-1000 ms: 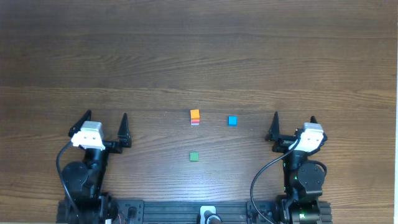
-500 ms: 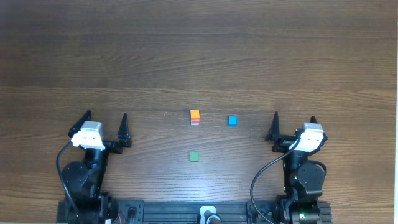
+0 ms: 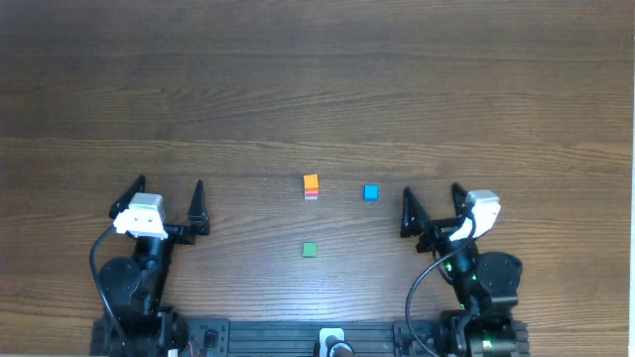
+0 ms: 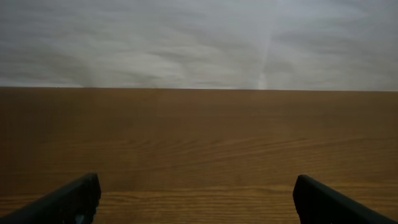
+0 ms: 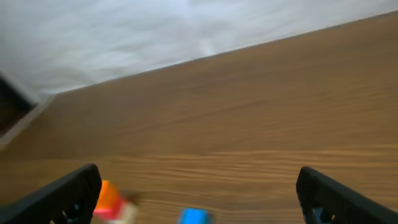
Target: Stack Cubes
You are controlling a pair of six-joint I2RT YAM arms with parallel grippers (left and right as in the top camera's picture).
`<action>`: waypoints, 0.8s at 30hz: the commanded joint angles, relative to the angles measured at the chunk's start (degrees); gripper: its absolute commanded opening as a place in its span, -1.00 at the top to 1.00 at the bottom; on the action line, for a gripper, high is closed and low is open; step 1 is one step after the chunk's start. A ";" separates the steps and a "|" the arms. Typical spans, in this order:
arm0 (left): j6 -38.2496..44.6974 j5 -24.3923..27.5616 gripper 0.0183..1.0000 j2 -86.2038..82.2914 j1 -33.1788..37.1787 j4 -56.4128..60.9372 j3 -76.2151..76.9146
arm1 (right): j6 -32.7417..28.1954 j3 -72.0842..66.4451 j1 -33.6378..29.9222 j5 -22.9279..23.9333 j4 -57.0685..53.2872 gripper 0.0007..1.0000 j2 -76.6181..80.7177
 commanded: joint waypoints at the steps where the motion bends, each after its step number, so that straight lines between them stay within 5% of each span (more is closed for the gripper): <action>1: 0.83 0.72 -1.00 -0.46 0.35 -0.02 -0.28 | 3.91 13.79 0.52 -13.27 -7.61 -0.99 9.97; 11: 0.83 0.72 -1.00 -0.46 0.35 -0.02 -0.28 | 0.59 40.85 8.70 -15.45 -40.09 -0.99 33.35; 16: 0.83 0.72 -1.00 -0.46 0.35 -0.02 -0.28 | 1.16 43.74 17.07 -14.91 -41.53 -0.99 39.47; 24: 0.83 0.72 -1.00 -0.46 0.35 -0.04 -0.28 | 11.19 46.27 34.58 -1.62 -41.66 -0.98 51.06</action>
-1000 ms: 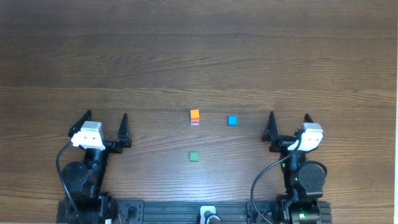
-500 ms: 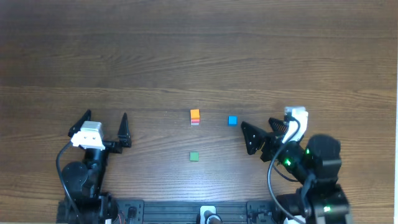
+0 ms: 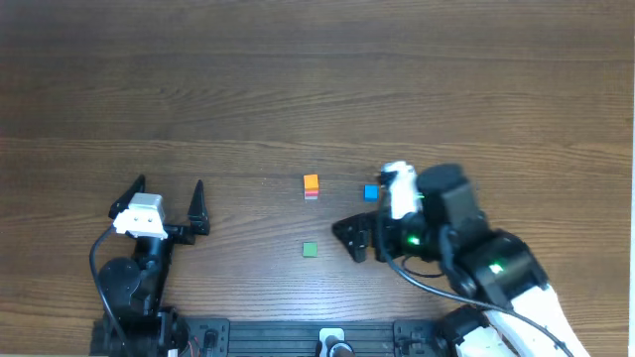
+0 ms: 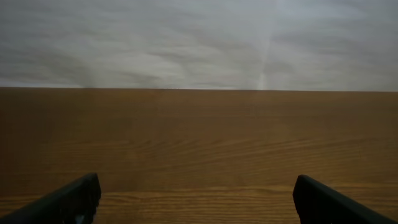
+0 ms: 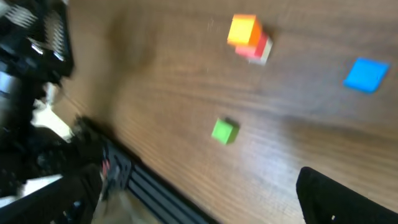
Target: Stack Cubes
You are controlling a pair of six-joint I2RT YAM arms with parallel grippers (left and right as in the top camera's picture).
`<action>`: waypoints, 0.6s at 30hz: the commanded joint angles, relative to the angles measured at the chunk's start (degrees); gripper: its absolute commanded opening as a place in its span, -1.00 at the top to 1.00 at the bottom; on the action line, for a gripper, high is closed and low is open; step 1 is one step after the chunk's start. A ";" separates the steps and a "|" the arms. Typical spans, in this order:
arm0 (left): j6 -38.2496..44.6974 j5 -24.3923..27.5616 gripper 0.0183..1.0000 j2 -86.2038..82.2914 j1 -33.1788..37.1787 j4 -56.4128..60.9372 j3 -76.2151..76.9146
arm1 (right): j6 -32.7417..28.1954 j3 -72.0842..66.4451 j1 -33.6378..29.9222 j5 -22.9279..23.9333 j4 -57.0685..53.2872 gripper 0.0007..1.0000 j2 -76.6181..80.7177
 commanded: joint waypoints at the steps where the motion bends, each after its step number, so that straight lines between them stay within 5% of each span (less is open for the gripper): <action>1: 0.83 0.70 -1.00 -0.35 0.31 0.00 -0.28 | 7.98 3.50 10.62 10.45 -0.35 -0.99 7.74; 9: 0.83 0.70 -1.00 -0.35 0.31 0.00 -0.28 | 22.82 11.32 28.68 25.92 -3.50 -0.98 21.51; 18: 0.83 0.70 -1.00 -0.35 0.31 0.02 -0.28 | 36.06 11.91 36.26 31.36 -4.28 -0.99 32.13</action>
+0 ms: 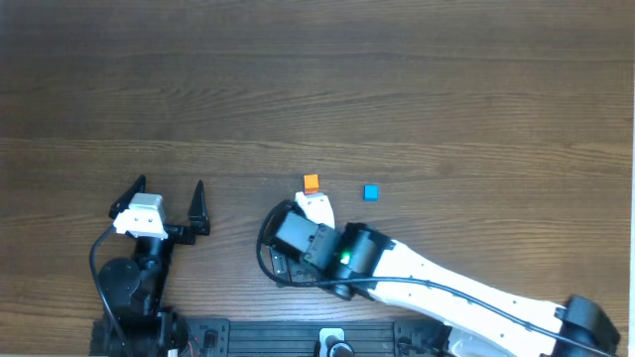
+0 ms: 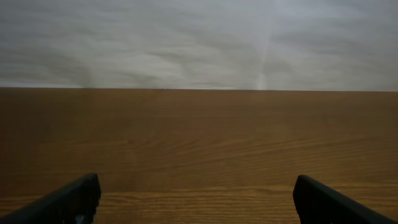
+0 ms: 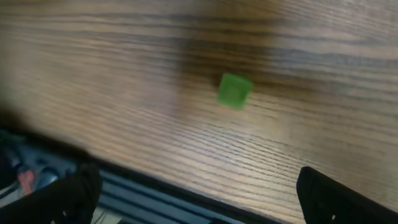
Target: Stack Cubes
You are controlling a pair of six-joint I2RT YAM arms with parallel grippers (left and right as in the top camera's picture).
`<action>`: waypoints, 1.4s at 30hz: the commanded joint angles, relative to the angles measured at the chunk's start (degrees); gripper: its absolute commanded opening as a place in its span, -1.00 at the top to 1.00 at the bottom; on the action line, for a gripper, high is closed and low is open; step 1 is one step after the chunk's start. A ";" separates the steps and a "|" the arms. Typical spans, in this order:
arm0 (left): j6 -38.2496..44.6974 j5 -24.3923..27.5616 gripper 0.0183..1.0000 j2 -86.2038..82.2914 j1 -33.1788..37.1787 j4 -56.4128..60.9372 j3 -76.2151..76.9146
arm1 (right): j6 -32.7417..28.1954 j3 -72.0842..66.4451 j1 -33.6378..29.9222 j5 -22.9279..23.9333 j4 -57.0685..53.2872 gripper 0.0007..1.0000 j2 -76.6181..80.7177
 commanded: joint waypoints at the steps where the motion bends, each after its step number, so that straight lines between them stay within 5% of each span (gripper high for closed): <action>1: 0.83 0.52 -1.00 -0.35 0.31 0.00 -0.28 | 9.01 0.94 1.95 4.74 -1.09 -0.99 4.59; 11: 0.83 0.52 -1.00 -0.35 0.31 -0.02 -0.28 | 14.32 0.94 1.95 5.16 0.83 -0.99 12.33; 42: 0.83 0.52 -1.00 -0.35 0.31 -0.02 -0.28 | 11.10 -3.28 -2.97 5.49 10.12 -0.95 18.27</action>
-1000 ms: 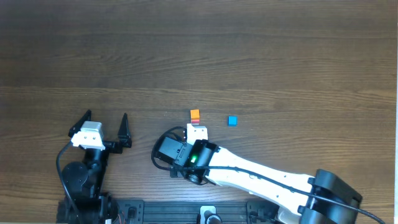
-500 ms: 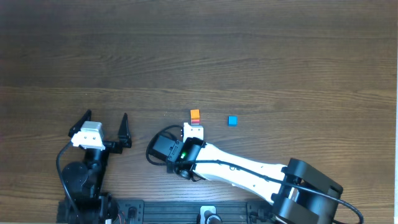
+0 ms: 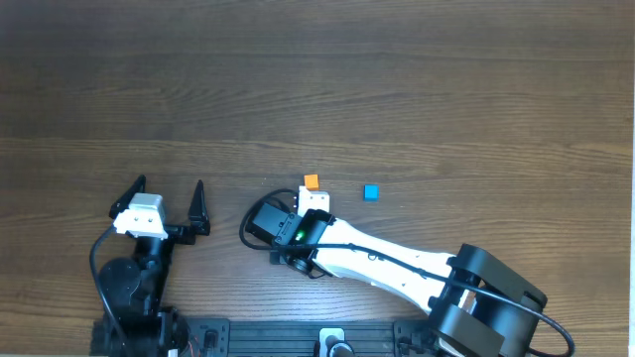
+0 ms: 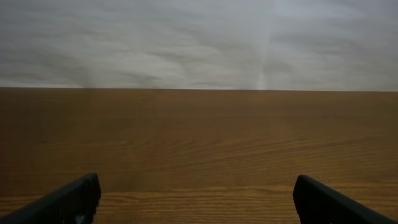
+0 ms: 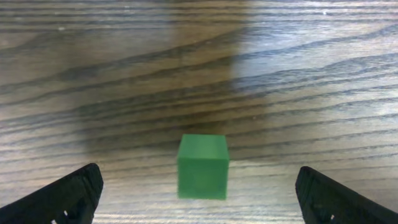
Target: Stack Cubes
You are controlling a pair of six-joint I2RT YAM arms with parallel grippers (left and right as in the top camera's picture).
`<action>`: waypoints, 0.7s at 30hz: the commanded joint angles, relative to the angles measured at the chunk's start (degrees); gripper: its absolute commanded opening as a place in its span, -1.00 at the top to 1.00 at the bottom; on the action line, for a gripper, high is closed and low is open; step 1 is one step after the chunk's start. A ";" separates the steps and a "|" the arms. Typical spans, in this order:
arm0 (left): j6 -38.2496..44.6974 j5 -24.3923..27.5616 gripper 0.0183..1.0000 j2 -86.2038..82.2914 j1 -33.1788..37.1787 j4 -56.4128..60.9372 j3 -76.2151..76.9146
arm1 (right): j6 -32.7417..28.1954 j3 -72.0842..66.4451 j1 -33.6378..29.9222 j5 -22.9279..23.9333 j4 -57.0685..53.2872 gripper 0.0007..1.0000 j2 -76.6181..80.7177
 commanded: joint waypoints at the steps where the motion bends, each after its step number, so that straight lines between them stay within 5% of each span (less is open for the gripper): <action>1: 0.83 0.52 -1.00 -0.35 0.31 -0.02 -0.28 | -0.98 -1.31 -0.31 0.76 0.83 -0.93 0.59; 21: 0.83 0.52 -1.00 -0.35 0.31 -0.02 -0.28 | -5.05 -3.65 0.11 0.76 4.94 -0.70 1.97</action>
